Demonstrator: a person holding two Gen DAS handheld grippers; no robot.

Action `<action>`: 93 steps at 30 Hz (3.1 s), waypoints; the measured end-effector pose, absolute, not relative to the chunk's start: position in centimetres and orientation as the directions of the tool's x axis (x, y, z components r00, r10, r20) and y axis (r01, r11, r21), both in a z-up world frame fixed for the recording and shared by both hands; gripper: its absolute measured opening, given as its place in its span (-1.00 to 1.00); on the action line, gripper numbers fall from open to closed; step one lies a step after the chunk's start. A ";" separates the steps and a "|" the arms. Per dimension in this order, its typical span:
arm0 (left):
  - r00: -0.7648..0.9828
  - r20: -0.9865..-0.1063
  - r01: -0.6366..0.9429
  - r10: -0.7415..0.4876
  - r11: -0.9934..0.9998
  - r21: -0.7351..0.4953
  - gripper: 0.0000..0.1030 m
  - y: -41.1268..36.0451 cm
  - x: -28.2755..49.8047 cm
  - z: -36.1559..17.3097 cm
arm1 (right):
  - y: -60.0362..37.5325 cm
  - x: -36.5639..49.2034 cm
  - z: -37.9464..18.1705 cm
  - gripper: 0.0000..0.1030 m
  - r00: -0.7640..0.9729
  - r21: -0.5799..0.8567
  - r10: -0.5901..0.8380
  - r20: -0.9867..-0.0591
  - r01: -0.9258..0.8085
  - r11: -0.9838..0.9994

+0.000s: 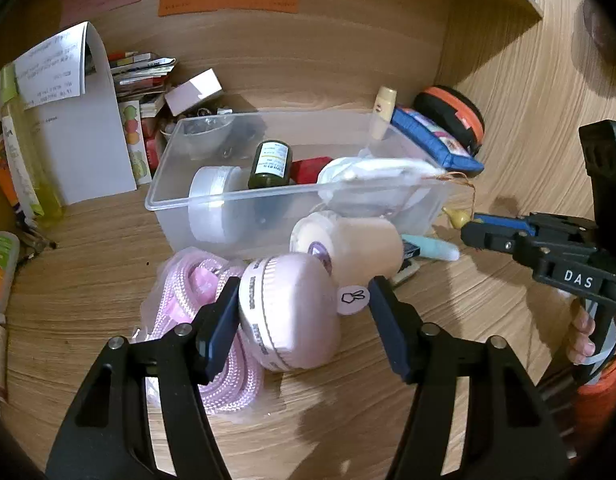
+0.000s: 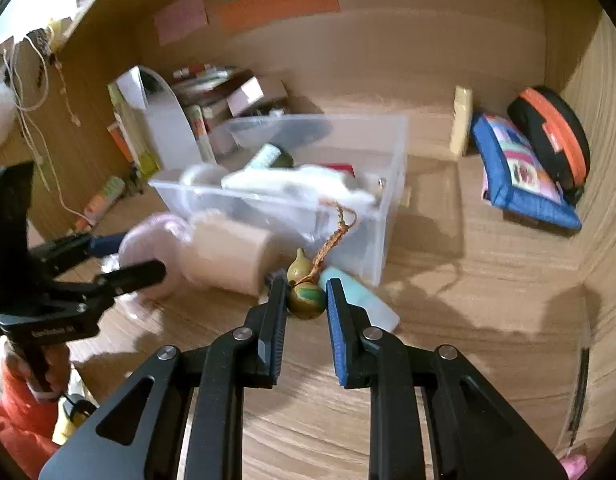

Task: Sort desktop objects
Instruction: 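Grasp the gold gourd charm with the right tool while the left tool grasps the pink round case, then carry the charm and pink case into the clear box and open both tools, then withdraw both tools from the box toward the bagged pink rope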

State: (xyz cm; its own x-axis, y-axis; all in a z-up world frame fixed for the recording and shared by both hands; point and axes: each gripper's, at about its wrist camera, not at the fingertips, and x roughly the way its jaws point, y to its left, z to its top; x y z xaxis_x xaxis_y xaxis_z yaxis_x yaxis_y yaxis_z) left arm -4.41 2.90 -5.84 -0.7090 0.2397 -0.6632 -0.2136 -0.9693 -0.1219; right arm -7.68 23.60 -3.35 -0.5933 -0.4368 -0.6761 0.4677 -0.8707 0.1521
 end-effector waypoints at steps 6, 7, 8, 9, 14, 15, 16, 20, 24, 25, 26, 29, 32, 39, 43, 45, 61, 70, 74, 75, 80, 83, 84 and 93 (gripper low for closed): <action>-0.734 -0.643 -0.184 0.217 -0.976 -0.119 0.22 2.4 -4.1 -5.2 | 23.7 -8.1 -2.0 -0.66 -0.610 0.191 -0.477 -0.633 0.474 -0.860; -0.735 -0.642 -0.181 0.217 -0.976 -0.123 0.22 2.2 -4.1 -5.1 | 23.5 -8.3 -1.7 -0.66 -0.610 0.197 -0.485 -0.627 0.478 -0.856; -0.737 -0.641 -0.178 0.216 -0.976 -0.124 0.22 2.1 -4.0 -5.0 | 23.4 -8.3 -1.5 -0.66 -0.610 0.200 -0.490 -0.623 0.481 -0.854; -0.741 -0.637 -0.174 0.214 -0.977 -0.125 0.22 2.0 -4.0 -4.7 | 23.2 -8.4 -1.3 -0.66 -0.611 0.201 -0.493 -0.619 0.484 -0.852; -0.765 -0.613 -0.152 0.199 -0.980 -0.129 0.22 1.1 -3.9 -3.6 | 22.5 -9.2 -0.4 -0.66 -0.623 0.211 -0.516 -0.588 0.497 -0.842; -0.768 -0.609 -0.150 0.197 -0.980 -0.127 0.22 1.0 -3.9 -3.4 | 22.4 -9.4 -0.3 -0.66 -0.626 0.212 -0.518 -0.583 0.498 -0.841; -0.774 -0.603 -0.148 0.193 -0.981 -0.125 0.22 0.9 -3.9 -3.0 | 22.3 -9.6 -0.2 -0.66 -0.628 0.212 -0.519 -0.580 0.499 -0.840; -0.786 -0.590 -0.138 0.183 -0.983 -0.122 0.22 0.2 -4.5 -2.0 | 21.5 -10.9 1.0 -0.66 -0.634 0.208 -0.529 -0.564 0.511 -0.834; -0.798 -0.575 -0.133 0.180 -0.983 -0.123 0.22 -0.6 -5.5 -0.9 | 20.6 -12.2 2.1 -0.66 -0.648 0.181 -0.524 -0.552 0.520 -0.835; -0.804 -0.570 -0.129 0.171 -0.985 -0.114 0.22 -0.7 -5.8 -0.5 | 20.4 -12.6 2.5 -0.66 -0.648 0.182 -0.529 -0.547 0.525 -0.831; -0.808 -0.566 -0.124 0.162 -0.987 -0.106 0.22 -0.8 -6.0 -0.3 | 20.1 -13.1 2.8 -0.66 -0.649 0.179 -0.531 -0.544 0.529 -0.830; -0.816 -0.559 -0.116 0.149 -0.989 -0.094 0.22 -1.2 -7.1 0.6 | 19.4 -14.3 3.3 -0.66 -0.665 0.148 -0.510 -0.545 0.523 -0.840; -0.814 -0.562 -0.118 0.150 -0.989 -0.093 0.22 -1.4 -8.2 0.9 | 18.7 -15.6 3.1 -0.66 -0.654 0.151 -0.514 -0.555 0.528 -0.836; -0.779 -0.599 -0.144 0.183 -0.983 -0.113 0.22 -1.2 -11.1 0.0 | 18.4 -18.1 0.0 -0.66 -0.602 0.189 -0.507 -0.617 0.512 -0.838; -0.747 -0.634 -0.159 0.199 -0.980 -0.119 0.22 -0.7 -13.1 -1.1 | 18.5 -18.7 -1.3 -0.66 -0.577 0.202 -0.508 -0.640 0.512 -0.835; -0.743 -0.636 -0.174 0.208 -0.978 -0.116 0.22 -0.2 -13.6 -1.2 | 18.4 -19.0 -1.8 -0.66 -0.574 0.191 -0.498 -0.650 0.511 -0.838; -0.680 -0.705 -0.208 0.201 -0.975 -0.077 0.22 2.6 -17.1 -3.6 | 18.5 -19.1 -2.7 -0.65 -0.590 0.130 -0.444 -0.675 0.496 -0.858; -0.671 -0.711 -0.207 0.207 -0.974 -0.088 0.22 2.5 -16.8 -3.5 | 18.5 -19.0 -2.5 -0.22 -0.584 0.133 -0.443 -0.681 0.495 -0.858; -0.688 -0.696 -0.207 0.206 -0.975 -0.084 0.22 2.6 -16.1 -2.6 | 18.3 -18.5 -2.0 -0.02 -0.611 0.103 -0.426 -0.668 0.491 -0.865; -0.691 -0.692 -0.206 0.207 -0.975 -0.085 0.23 2.5 -15.9 -2.3 | 18.3 -18.5 -1.9 0.01 -0.613 0.102 -0.428 -0.665 0.493 -0.864; -0.706 -0.677 -0.198 0.209 -0.976 -0.095 0.39 1.6 -14.6 -1.0 | 18.5 -17.6 -0.5 0.22 -0.626 0.116 -0.460 -0.629 0.510 -0.852; -0.726 -0.659 -0.183 0.197 -0.979 -0.091 0.42 0.7 -13.6 0.0 | 18.6 -16.9 0.5 0.40 -0.651 0.102 -0.457 -0.606 0.507 -0.856; -0.729 -0.656 -0.180 0.194 -0.980 -0.090 0.43 0.4 -13.2 0.2 | 18.5 -16.6 0.8 0.46 -0.661 0.093 -0.452 -0.599 0.504 -0.859; -0.775 -0.619 -0.119 0.129 -0.991 -0.057 0.85 -2.2 -9.8 1.2 | 19.0 -13.8 2.9 0.80 -0.723 0.042 -0.412 -0.554 0.471 -0.881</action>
